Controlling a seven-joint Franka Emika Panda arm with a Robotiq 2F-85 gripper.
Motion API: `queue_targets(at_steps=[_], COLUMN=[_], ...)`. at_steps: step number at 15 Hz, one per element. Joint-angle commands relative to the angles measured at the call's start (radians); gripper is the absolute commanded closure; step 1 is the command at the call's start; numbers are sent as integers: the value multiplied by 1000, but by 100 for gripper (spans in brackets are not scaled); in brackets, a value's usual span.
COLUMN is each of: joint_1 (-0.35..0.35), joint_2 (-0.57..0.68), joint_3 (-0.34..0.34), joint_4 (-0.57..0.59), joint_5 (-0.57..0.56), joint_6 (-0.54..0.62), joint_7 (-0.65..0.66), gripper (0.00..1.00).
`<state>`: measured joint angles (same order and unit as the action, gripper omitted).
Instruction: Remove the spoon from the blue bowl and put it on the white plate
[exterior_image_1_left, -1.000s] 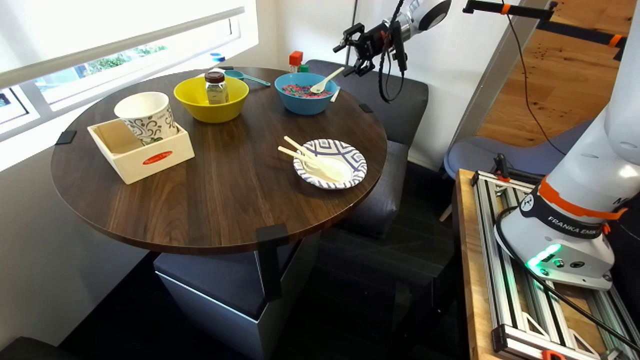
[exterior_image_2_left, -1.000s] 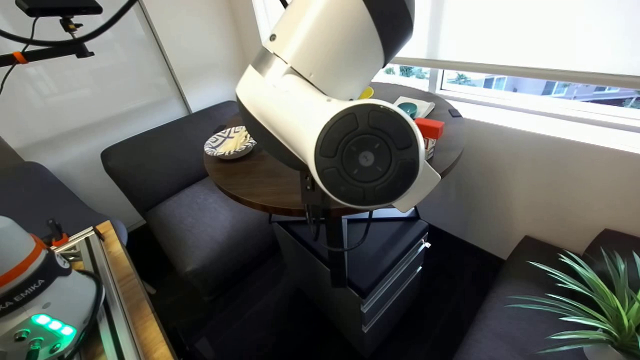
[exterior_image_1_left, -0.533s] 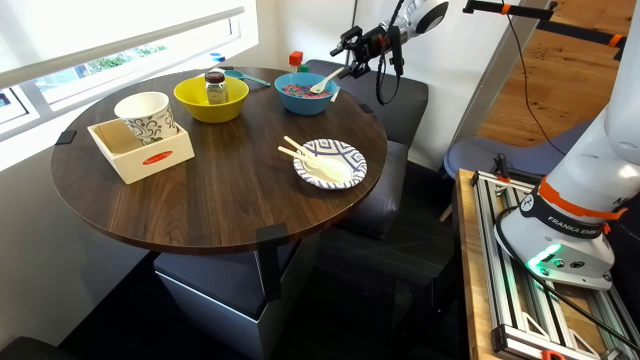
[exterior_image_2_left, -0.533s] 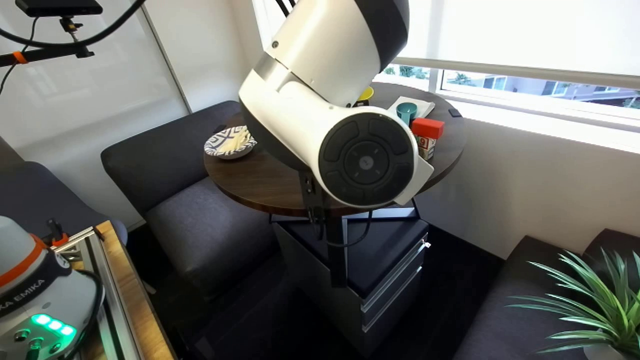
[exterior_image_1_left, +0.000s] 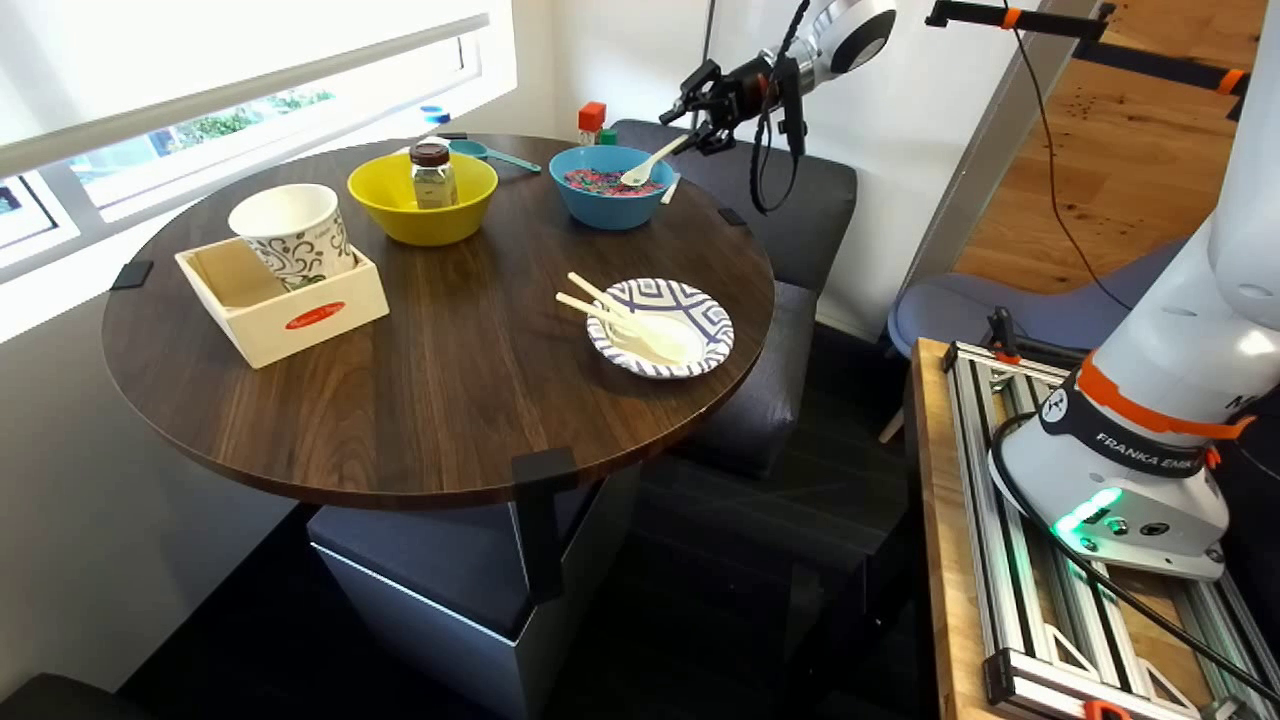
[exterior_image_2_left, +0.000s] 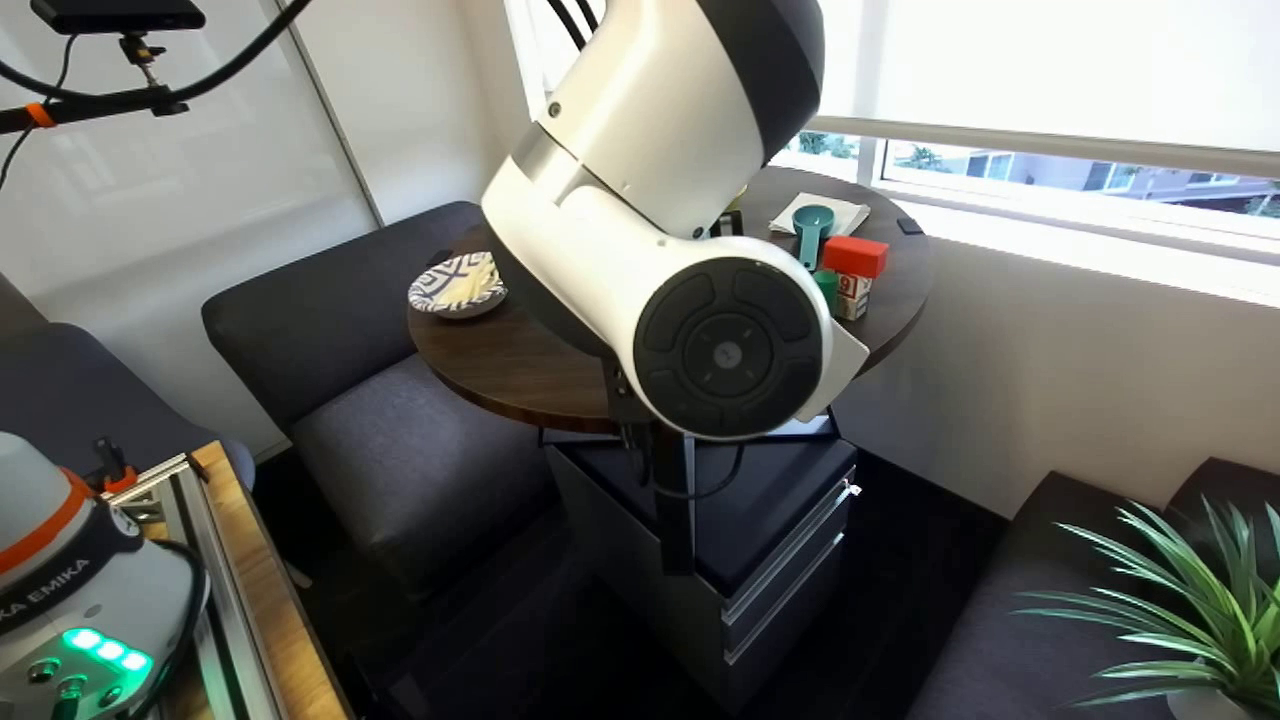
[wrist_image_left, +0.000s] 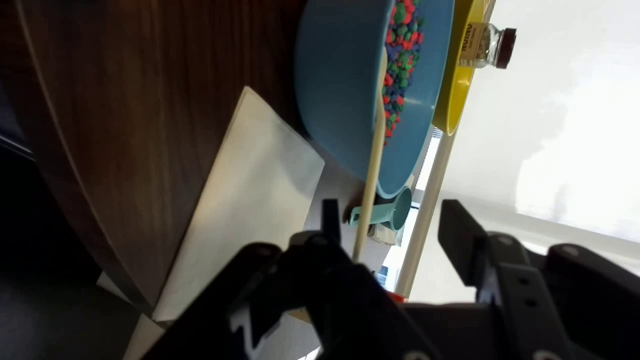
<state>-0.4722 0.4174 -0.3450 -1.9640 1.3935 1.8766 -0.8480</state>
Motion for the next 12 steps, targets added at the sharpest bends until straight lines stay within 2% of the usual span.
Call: queue_targets(at_steps=[1,3,5,9,12], joint_1=[-5,-6,-9,-12,-8], joint_2=[18,24,30,24,-42], joint_3=[5,4,4,6,0], joint_4=[-1,3,5,3,-18], joint_5=[30,26,32,53,69], joint_6=[-12,-12,-14,-31,-50], joint_7=[-8,-4,-3,-1,-8], gripper=[67,89,100,99,99])
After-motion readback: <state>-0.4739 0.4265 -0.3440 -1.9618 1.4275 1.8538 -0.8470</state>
